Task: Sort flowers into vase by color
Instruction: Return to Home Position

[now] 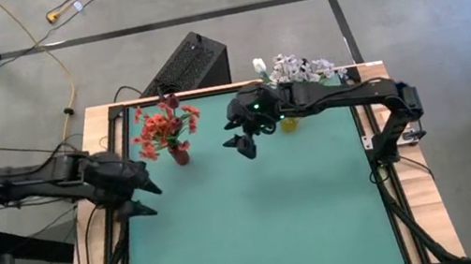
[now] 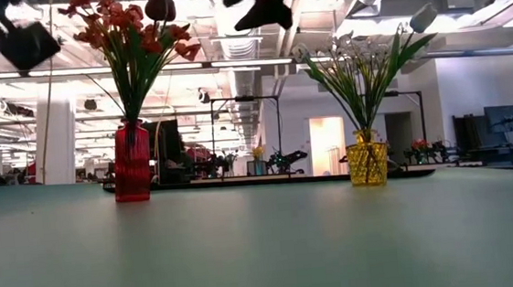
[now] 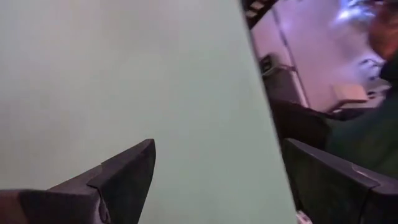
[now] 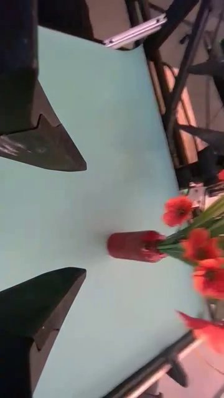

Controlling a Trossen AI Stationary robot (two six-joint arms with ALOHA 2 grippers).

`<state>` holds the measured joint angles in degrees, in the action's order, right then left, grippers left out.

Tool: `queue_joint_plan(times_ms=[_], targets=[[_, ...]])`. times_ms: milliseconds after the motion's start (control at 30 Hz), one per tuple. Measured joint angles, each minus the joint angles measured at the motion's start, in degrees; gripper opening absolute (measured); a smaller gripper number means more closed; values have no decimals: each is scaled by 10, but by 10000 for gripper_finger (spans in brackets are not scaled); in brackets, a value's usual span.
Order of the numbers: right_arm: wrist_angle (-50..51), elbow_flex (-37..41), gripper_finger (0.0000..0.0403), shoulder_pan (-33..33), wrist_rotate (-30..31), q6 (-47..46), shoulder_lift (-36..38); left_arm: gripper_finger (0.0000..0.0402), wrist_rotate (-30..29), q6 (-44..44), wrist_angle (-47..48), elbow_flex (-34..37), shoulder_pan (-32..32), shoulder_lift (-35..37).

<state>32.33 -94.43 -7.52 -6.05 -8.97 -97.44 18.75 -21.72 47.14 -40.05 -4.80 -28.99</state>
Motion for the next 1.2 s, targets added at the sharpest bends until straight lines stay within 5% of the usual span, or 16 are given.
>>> queue_joint_plan(times_ms=[467, 700, 1200], targets=[[92, 22, 290, 41, 137, 19, 43, 336, -99, 37, -6, -14, -29, 175], [-51, 239, 290, 29, 137, -22, 173, 336, -118, 42, -59, 31, -29, 241], [-401, 648, 290, 77, 153, -28, 455, 336, -107, 56, -238, 186, -29, 245]])
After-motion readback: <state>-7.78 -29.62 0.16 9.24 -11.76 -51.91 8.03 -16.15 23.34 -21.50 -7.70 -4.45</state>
